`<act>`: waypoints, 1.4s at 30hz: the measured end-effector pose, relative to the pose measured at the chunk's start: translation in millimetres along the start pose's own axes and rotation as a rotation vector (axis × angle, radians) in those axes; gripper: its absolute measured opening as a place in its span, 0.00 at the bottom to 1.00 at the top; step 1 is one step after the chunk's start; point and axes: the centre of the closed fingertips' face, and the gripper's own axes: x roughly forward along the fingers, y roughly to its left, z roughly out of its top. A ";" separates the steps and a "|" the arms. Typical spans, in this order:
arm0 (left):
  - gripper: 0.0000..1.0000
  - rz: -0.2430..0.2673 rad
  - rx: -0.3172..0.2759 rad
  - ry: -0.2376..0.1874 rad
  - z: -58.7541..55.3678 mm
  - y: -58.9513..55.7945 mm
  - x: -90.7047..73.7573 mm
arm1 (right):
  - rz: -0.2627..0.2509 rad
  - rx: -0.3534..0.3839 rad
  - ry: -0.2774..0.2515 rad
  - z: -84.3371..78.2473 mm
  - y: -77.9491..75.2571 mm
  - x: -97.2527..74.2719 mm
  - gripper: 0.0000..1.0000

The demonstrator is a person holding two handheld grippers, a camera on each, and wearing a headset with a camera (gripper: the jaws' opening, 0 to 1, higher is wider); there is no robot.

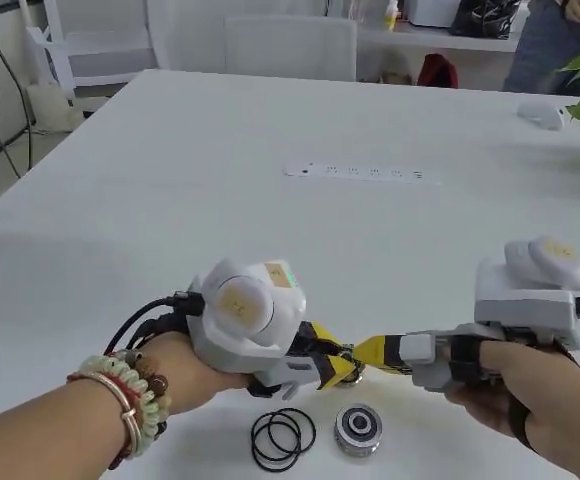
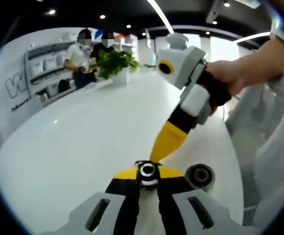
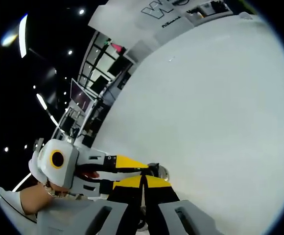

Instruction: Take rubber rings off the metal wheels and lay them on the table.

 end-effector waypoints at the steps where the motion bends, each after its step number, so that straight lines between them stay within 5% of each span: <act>1: 0.14 -0.001 0.000 0.000 0.0 0.0 -0.1 | 0.002 0.000 0.001 -0.1 0.3 0.1 0.00; 13: 0.13 0.005 -0.002 -0.004 -0.8 2.5 -1.0 | 0.085 -0.020 0.005 0.0 23.3 -2.1 0.00; 19: 0.13 0.006 -0.003 -0.001 -0.4 1.9 -1.0 | 0.066 -0.029 0.008 -1.1 21.7 -4.6 0.00; 28: 0.14 0.003 0.050 0.085 -1.2 2.9 -5.0 | 0.008 -0.068 0.015 -0.3 14.8 -4.9 0.00; 30: 0.14 0.007 0.104 0.097 1.2 5.4 -9.2 | -0.004 -0.077 0.019 -0.8 13.1 -5.0 0.00; 37: 0.18 0.007 0.065 0.055 21.0 3.8 -22.1 | 0.024 -0.064 -0.028 10.3 21.0 -9.9 0.00; 42: 0.19 0.011 0.048 0.067 29.4 5.5 -32.1 | 0.041 -0.060 -0.050 15.9 26.3 -11.7 0.00</act>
